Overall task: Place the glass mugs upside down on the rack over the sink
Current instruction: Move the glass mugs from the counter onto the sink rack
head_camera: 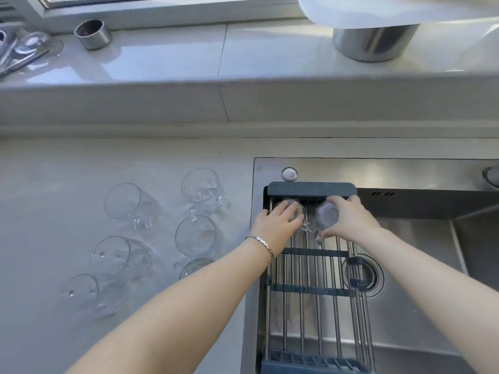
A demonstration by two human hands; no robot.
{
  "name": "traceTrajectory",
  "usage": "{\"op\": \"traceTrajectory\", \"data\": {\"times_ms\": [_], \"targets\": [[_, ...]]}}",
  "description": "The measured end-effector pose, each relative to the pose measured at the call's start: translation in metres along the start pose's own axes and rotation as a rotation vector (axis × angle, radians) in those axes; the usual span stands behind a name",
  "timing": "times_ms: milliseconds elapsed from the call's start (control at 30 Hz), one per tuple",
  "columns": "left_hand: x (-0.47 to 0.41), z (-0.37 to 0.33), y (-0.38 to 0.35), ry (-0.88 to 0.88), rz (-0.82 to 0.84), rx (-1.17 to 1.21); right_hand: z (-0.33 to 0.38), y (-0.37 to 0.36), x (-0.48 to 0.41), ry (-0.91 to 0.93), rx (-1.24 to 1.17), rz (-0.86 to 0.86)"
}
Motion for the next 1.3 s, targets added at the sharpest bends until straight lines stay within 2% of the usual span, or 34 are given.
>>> {"op": "traceTrajectory", "data": {"times_ms": [67, 200, 267, 333, 400, 467, 567, 633, 700, 800, 867, 967, 1067, 1167, 1300], "targets": [[0.0, 0.0, 0.0, 0.012, 0.007, 0.025, -0.002, -0.009, 0.004, -0.001, -0.115, -0.059], [0.015, -0.004, 0.012, 0.019, -0.003, 0.073, -0.004, -0.022, 0.03, 0.099, -0.244, -0.285], [0.038, 0.001, 0.023, 0.03, -0.112, 0.165, 0.0, -0.03, 0.049, 0.131, -0.215, -0.259], [0.07, 0.013, 0.031, 0.052, -0.332, 0.243, 0.012, -0.045, 0.068, 0.192, -0.169, -0.218], [0.103, 0.039, 0.032, 0.155, -0.543, 0.274, 0.036, -0.064, 0.086, 0.284, -0.185, -0.171], [0.131, 0.069, 0.03, 0.276, -0.604, 0.384, 0.07, -0.088, 0.097, 0.35, -0.225, -0.038], [0.162, 0.103, 0.029, 0.461, -0.563, 0.541, 0.122, -0.132, 0.098, 0.375, -0.282, 0.133], [0.174, 0.116, 0.027, 0.501, -0.517, 0.576, 0.147, -0.155, 0.097, 0.376, -0.354, 0.091], [0.176, 0.122, 0.022, 0.44, -0.376, 0.583, 0.16, -0.168, 0.097, 0.368, -0.413, 0.006], [0.169, 0.124, 0.015, 0.305, -0.082, 0.333, 0.157, -0.171, 0.103, 0.374, -0.546, 0.012], [0.162, 0.124, 0.015, 0.251, -0.012, 0.127, 0.144, -0.165, 0.111, 0.373, -0.607, 0.053], [0.151, 0.118, 0.018, 0.261, 0.003, 0.078, 0.106, -0.147, 0.126, 0.334, -0.635, 0.072], [0.145, 0.111, 0.015, 0.354, -0.065, 0.281, 0.06, -0.125, 0.146, 0.223, -0.65, 0.116], [0.151, 0.1, 0.008, 0.45, -0.158, 0.437, 0.017, -0.103, 0.162, 0.104, -0.645, 0.031], [0.167, 0.073, 0.002, 0.516, -0.178, 0.529, -0.017, -0.085, 0.151, -0.002, -0.58, -0.062]]}}
Point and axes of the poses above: each hand's wrist, its own x-axis away from the middle knuckle, its own y-axis out of the back of the hand, z = x × y, the point moved 2 cm from there along -x, towards the middle knuckle, and after that the axes turned 6 degrees about z, right-handed, at the moved point
